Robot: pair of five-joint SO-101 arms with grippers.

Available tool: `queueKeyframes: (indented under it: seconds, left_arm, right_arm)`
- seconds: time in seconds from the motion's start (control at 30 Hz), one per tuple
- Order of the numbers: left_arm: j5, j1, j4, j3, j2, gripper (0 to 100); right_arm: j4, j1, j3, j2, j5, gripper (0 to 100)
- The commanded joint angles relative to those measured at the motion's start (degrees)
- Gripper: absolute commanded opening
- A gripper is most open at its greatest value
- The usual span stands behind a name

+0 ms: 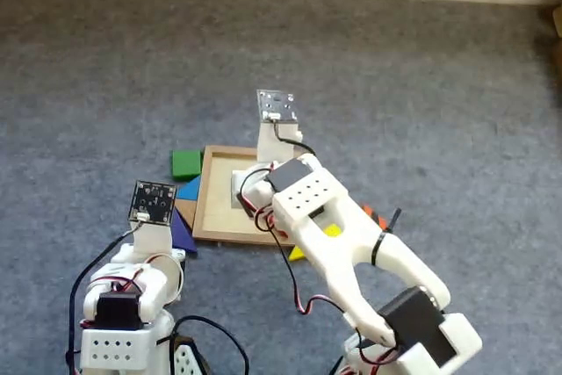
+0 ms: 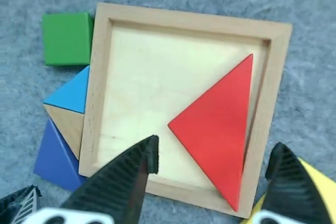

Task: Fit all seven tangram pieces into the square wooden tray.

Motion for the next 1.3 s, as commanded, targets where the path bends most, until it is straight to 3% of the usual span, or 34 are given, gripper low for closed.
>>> queueKeyframes:
  seconds: [0.0, 0.13, 0.27, 0.7, 1.0, 1.27]
  left_arm:
    - [-0.44, -0.48, 0.26, 1.10, -1.45, 1]
    - [-0.44, -0.48, 0.26, 1.10, -1.45, 1]
    - [-0.44, -0.48, 0.26, 1.10, -1.45, 1]
    - [-0.44, -0.48, 0.26, 1.10, -1.45, 1]
    - [-0.44, -0.48, 0.26, 1.10, -1.45, 1]
    - [-0.44, -0.48, 0.26, 1.10, -1.45, 1]
  right_arm:
    - [1.36, -0.31, -0.57, -2.95, 0.09, 29.6]
    - [0.92, -0.40, -0.75, -1.19, 0.53, 14.6]
    - [-1.89, -0.57, -0.66, -1.19, 9.23, 0.6]
    - [-2.07, 0.92, 4.70, -0.48, 12.04, 0.5]
    - [-18.95, 3.82, 14.55, -0.48, 11.87, 0.5]
    - [-20.97, 6.02, 15.60, -0.48, 11.78, 0.5]
